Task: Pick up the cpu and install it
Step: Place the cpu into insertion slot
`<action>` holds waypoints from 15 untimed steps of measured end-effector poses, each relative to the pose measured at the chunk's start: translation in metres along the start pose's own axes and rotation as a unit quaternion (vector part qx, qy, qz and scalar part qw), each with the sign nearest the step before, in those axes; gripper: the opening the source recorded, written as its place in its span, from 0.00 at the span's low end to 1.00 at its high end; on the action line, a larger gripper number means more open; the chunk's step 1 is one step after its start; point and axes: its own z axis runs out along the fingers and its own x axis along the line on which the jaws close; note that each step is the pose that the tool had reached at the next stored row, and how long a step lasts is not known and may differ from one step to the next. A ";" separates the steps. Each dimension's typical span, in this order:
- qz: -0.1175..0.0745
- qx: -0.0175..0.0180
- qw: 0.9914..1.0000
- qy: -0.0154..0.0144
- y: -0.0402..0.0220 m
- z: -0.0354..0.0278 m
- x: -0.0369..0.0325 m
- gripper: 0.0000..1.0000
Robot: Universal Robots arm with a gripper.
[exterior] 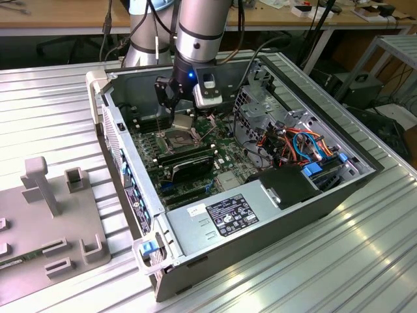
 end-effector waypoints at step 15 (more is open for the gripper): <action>0.180 -0.002 0.984 -0.005 0.0000 0.0016 0.0000 0.55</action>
